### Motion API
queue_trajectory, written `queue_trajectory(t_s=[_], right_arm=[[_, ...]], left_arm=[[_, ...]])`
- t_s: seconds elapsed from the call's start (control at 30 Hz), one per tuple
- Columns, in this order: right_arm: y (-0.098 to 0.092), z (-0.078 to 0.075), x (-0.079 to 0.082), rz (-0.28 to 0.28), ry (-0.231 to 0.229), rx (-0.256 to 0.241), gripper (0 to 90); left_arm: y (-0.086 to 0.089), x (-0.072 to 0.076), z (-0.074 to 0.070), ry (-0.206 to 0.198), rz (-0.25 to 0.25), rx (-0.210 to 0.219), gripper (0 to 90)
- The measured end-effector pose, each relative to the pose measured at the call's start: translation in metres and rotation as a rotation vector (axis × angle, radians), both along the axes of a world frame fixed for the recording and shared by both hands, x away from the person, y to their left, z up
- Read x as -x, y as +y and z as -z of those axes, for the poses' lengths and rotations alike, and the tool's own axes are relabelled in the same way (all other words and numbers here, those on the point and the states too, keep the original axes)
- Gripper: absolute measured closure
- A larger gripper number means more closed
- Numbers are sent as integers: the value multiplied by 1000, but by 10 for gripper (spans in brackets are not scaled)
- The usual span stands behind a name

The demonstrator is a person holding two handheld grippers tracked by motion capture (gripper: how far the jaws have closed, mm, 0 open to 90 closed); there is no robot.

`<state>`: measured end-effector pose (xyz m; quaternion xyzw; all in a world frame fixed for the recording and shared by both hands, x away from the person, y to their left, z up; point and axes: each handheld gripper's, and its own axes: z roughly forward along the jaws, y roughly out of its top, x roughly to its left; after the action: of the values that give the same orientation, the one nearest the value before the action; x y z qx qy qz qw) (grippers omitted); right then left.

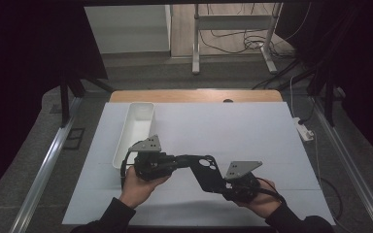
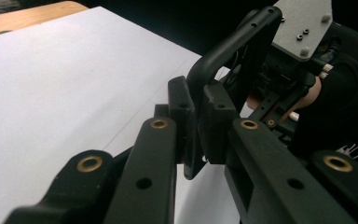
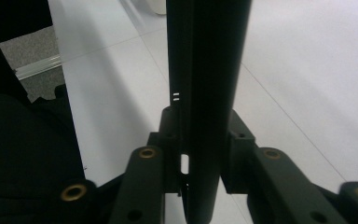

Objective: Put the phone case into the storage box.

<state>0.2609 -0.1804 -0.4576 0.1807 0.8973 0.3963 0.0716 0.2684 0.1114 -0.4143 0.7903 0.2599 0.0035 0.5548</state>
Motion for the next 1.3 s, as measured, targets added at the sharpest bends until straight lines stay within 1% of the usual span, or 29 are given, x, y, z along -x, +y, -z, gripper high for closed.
queue_trajectory(t_s=[0.07, 0.13, 0.17, 0.2, 0.23, 0.3, 0.33, 0.4, 0.5, 0.53, 0.57, 0.6, 0.67, 0.73, 0.8, 0.87, 0.93, 1.0, 1.03, 1.2, 1.3], right_arm=[[2, 1, 0, -1, 4, -1, 679], [3, 2, 0, 4, -3, 6, 634], [3, 2, 0, 4, -3, 6, 634], [4, 2, 1, 7, -6, 5, 571], [4, 2, 0, 11, -9, 5, 552], [3, 1, 0, 21, -18, 1, 469], [3, 1, 0, 21, -18, 1, 469], [2, 1, -1, 25, -12, -1, 422], [1, 0, -1, 27, -5, -5, 355], [0, 0, 0, 23, -16, -3, 336], [-1, 0, 1, 30, -29, 7, 302], [-1, 0, 2, 31, -31, 4, 278], [-2, 0, 3, 24, -23, 7, 261], [-4, 0, 3, 26, -10, 10, 208], [-6, 2, 3, 31, 14, 35, 133], [-7, 4, 3, 46, 13, 49, 100], [-8, 5, 3, 54, 28, 53, 61], [-9, 5, 3, 64, 21, 68, 28], [-11, 5, 3, 65, 22, 64, 18], [-18, 3, 3, 87, 14, 61, 6], [-25, 1, 1, 123, 19, 55, 4]], left_arm=[[-1, 0, 0, 2, 2, 1, 835], [-2, 1, 0, -4, 0, -11, 835], [-3, 1, -1, -5, -1, -19, 835], [-3, 1, -1, -4, -8, -29, 835], [-3, 1, -1, -4, -12, -35, 835], [-3, 1, -1, -5, -16, -39, 835], [-2, 0, -1, -4, -21, -41, 835], [-1, 1, -2, -12, -35, -57, 834], [1, 0, -3, -15, -43, -61, 834], [1, 0, -3, -16, -48, -65, 834], [2, 0, -3, -17, -49, -67, 834], [2, 0, -4, -18, -49, -68, 834], [3, 0, -5, -19, -52, -71, 834], [5, 0, -6, -20, -57, -74, 834], [7, 0, -7, -20, -59, -74, 834], [8, 0, -7, -19, -63, -77, 834], [9, 0, -8, -18, -63, -80, 834], [11, -1, -9, -19, -71, -87, 834], [12, -1, -10, -20, -71, -88, 834], [17, -1, -12, -26, -79, -96, 833], [23, -1, -15, -24, -94, -96, 833]])
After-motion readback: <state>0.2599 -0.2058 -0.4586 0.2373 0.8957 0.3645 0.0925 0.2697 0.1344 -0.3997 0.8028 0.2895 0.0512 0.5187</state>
